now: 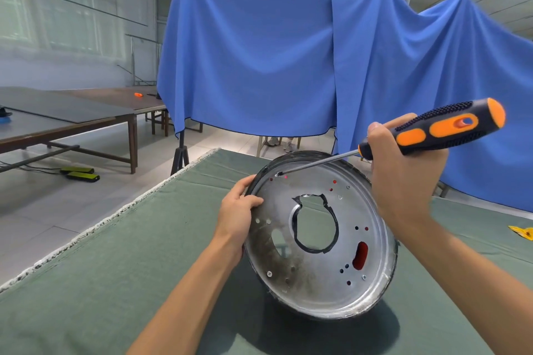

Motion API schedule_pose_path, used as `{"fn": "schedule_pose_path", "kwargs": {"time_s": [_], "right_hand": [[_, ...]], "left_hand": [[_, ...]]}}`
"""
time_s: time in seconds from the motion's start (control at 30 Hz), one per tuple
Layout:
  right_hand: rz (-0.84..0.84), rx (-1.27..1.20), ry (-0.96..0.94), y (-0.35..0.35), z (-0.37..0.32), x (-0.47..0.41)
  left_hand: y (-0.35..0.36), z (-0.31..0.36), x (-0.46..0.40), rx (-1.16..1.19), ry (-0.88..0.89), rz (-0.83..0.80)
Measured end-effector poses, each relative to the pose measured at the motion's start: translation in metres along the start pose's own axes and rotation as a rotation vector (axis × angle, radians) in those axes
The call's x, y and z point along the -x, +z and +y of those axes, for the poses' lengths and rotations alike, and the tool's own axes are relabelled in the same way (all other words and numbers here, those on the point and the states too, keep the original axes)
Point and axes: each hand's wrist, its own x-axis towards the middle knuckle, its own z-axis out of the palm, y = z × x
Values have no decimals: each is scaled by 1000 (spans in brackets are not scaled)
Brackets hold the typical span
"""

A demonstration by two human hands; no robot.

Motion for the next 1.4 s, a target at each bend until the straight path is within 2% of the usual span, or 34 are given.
{"fn": "schedule_pose_path", "kwargs": {"time_s": [0.17,0.33,0.77,1.03,1.17,1.4], "right_hand": [[11,29,7,0,4,4],[9,44,-9,-1,5,4],[-3,29,-29,-7,8,2],[37,67,0,-10,6,-1],[34,78,-4,-10,7,1],[5,69,-29,-10,9,3]], "left_hand": [[1,-12,-1,-177,29,5],[2,-13,-2,-189,44,47],[6,-2,6,-82,19,-40],[2,1,8,98,-108,-238],[-3,-1,6,136,-221,-270],[-5,-3,2,212,-253,-262]]}}
